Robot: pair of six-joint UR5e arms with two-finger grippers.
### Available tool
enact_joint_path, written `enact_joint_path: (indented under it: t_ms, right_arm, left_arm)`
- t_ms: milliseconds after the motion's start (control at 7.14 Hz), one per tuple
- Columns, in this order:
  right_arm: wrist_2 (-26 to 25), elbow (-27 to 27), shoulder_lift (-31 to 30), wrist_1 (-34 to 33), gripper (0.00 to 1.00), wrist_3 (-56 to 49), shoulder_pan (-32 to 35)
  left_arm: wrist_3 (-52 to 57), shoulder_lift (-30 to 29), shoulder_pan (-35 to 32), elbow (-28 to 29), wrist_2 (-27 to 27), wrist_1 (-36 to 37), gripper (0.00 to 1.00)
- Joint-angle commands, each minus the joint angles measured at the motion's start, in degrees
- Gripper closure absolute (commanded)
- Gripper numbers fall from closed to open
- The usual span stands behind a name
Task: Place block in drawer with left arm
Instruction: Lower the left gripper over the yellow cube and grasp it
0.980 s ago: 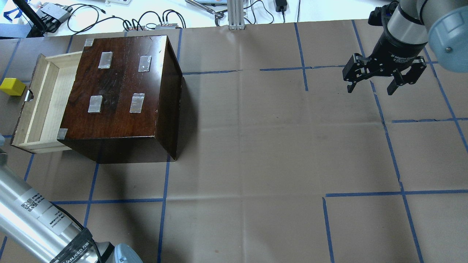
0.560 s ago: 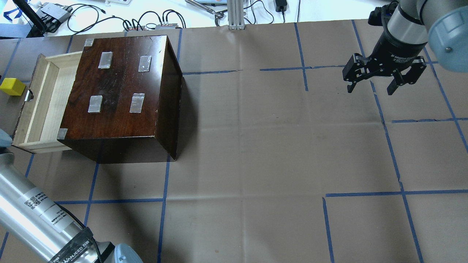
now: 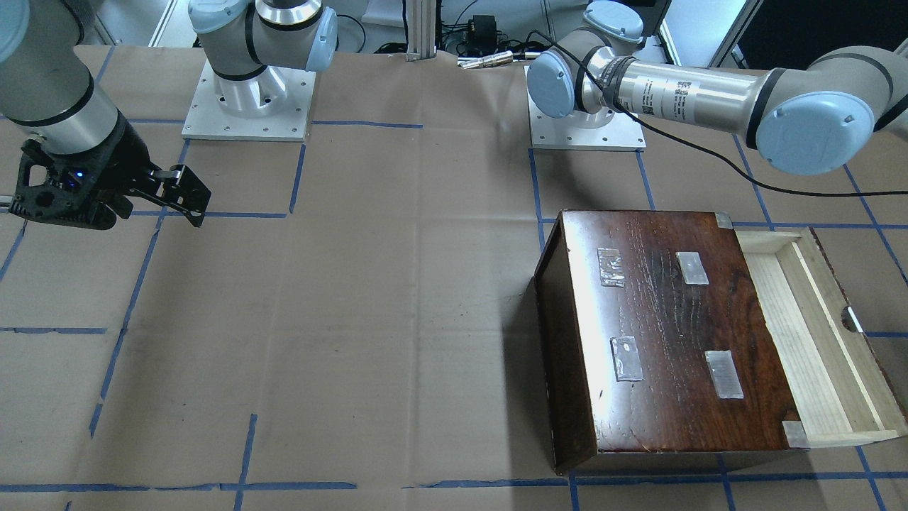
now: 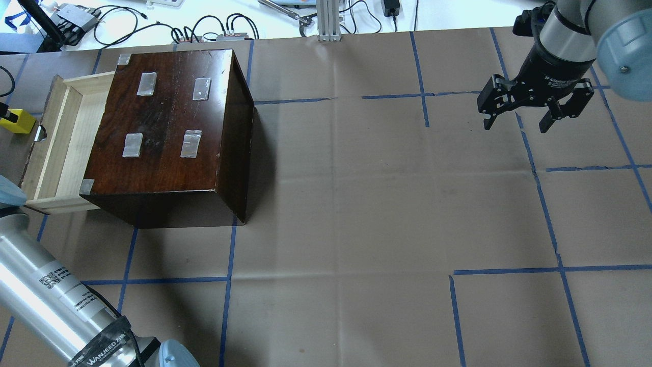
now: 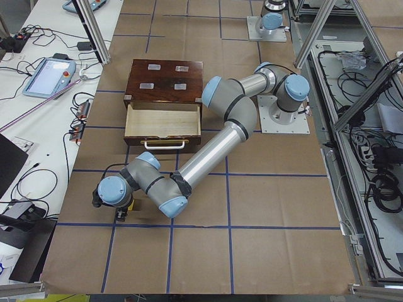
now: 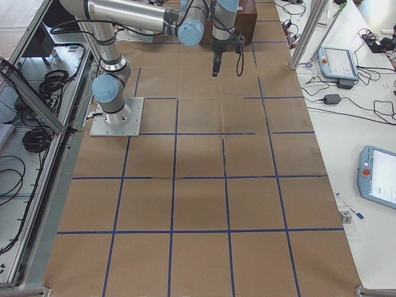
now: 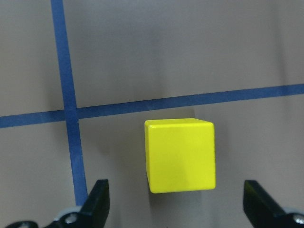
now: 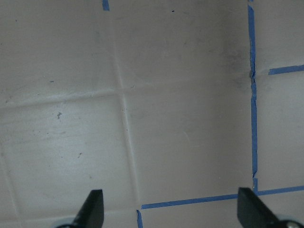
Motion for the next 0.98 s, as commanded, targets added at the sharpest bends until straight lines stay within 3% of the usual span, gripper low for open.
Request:
enact_joint_path:
  t_ms: [0,140,280,560,840]
  right_arm:
    - [0.0,0.0,0.0,0.0,0.0,0.0,0.0]
    - [0.0,0.0,0.0,0.0,0.0,0.0,0.0]
    - [0.0,0.0,0.0,0.0,0.0,0.0,0.0]
    - [0.0,0.0,0.0,0.0,0.0,0.0,0.0]
    - [0.0,0.0,0.0,0.0,0.0,0.0,0.0]
  left_arm:
    - [-0.06,-1.09,-0.07,0.17,-0.07,0.59,0.02]
    - [-0.06,-1.88,-0.07,0.26,-0.07,1.55,0.08]
    - [-0.06,-1.89,-0.07,0.26,-0.07,1.65,0.27]
    - [-0.06,-1.89,-0.15,0.26,-0.15,1.65,0.5]
    - [-0.15,-0.75,-0.15,0.26,-0.07,1.56,0.59]
